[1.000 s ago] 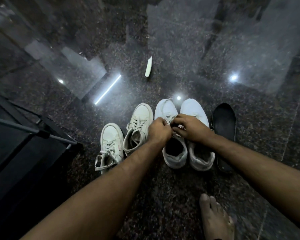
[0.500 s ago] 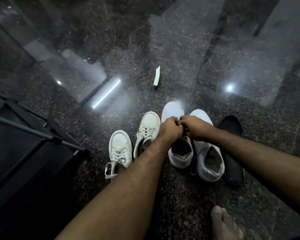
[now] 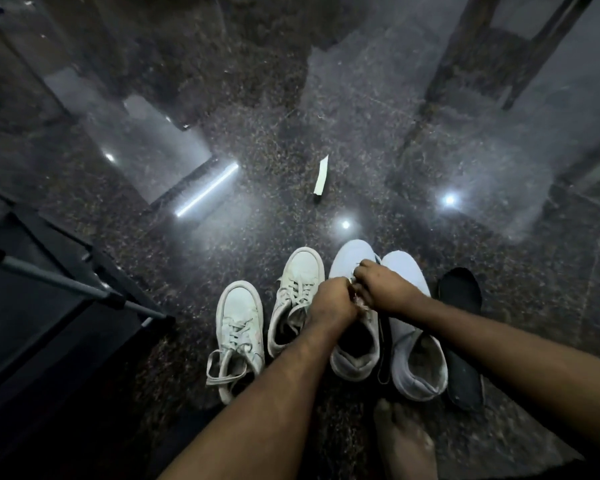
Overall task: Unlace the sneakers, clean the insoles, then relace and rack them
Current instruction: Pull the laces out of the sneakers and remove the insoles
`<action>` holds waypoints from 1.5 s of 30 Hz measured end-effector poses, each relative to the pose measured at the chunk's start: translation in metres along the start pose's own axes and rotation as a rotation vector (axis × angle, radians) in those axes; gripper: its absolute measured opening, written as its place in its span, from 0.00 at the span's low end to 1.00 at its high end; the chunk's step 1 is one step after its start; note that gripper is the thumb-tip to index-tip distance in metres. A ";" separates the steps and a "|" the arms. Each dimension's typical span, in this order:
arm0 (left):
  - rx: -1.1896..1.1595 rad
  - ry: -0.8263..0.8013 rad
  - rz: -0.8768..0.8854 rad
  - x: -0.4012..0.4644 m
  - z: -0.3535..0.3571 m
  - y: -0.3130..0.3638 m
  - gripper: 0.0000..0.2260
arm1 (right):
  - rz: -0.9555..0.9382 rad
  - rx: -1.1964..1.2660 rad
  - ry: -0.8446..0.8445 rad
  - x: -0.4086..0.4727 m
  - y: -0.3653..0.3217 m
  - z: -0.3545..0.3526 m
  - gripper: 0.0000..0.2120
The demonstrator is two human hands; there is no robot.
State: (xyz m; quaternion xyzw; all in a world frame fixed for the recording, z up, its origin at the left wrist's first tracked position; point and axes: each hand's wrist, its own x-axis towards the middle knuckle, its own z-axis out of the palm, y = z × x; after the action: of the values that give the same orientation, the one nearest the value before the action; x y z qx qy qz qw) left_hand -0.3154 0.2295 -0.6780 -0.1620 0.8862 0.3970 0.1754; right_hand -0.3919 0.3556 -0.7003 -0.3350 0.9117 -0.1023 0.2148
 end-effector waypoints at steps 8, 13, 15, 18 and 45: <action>0.114 0.046 0.175 0.029 0.008 -0.009 0.08 | 0.064 0.225 0.132 0.022 0.020 0.004 0.05; 0.131 -0.068 0.228 0.036 -0.006 -0.019 0.06 | 0.243 0.172 0.271 0.011 0.019 -0.001 0.07; 0.226 -0.099 0.251 0.035 -0.010 -0.023 0.05 | 0.291 0.026 0.280 0.016 0.012 -0.011 0.11; 0.059 0.017 0.205 0.040 -0.011 -0.020 0.06 | 0.285 -0.056 0.383 0.045 -0.001 -0.033 0.20; -0.277 0.299 0.021 0.084 -0.012 -0.009 0.03 | 0.263 0.675 0.574 0.135 0.048 -0.024 0.02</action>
State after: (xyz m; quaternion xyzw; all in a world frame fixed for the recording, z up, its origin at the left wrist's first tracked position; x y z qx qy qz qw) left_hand -0.3888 0.2021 -0.7130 -0.2327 0.8408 0.4885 0.0137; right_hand -0.5226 0.3048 -0.7383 -0.0857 0.8848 -0.4538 0.0619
